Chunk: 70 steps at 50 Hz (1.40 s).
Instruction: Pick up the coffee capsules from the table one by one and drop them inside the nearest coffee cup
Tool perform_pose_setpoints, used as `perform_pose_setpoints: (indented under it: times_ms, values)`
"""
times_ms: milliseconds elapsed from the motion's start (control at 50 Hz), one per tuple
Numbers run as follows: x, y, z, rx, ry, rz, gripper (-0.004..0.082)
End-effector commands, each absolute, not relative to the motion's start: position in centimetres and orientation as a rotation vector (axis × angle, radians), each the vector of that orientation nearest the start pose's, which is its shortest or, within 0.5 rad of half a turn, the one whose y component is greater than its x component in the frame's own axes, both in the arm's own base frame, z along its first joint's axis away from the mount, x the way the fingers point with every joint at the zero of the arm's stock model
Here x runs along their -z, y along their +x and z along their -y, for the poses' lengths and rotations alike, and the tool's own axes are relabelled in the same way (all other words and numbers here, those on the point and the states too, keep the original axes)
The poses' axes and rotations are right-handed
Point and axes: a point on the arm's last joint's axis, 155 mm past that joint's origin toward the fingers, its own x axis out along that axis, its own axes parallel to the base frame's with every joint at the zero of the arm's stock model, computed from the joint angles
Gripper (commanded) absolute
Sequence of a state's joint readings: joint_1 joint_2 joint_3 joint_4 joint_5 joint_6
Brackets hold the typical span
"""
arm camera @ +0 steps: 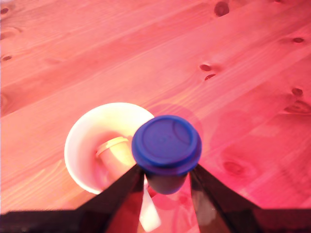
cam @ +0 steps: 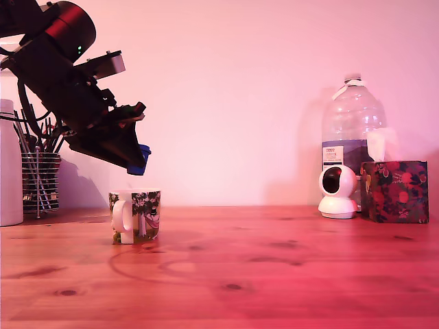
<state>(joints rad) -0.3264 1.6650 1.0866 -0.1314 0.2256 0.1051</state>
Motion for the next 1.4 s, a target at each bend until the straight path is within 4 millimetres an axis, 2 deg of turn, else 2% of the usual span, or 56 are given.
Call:
perform_pose_setpoints:
  times_ms: [0, 420, 980, 1180, 1380]
  values:
    - [-11.6, 43.3, 19.1, 0.567, 0.126, -0.685, 0.0211]
    - [-11.6, 43.3, 19.1, 0.566, 0.126, -0.685, 0.0211]
    - [-12.2, 45.2, 15.4, 0.484, 0.097, -0.656, 0.0211]
    - [-12.7, 45.9, 15.5, 0.483, 0.096, -0.62, 0.0211]
    - [-11.5, 46.5, 16.1, 0.5, 0.094, -0.653, 0.0211]
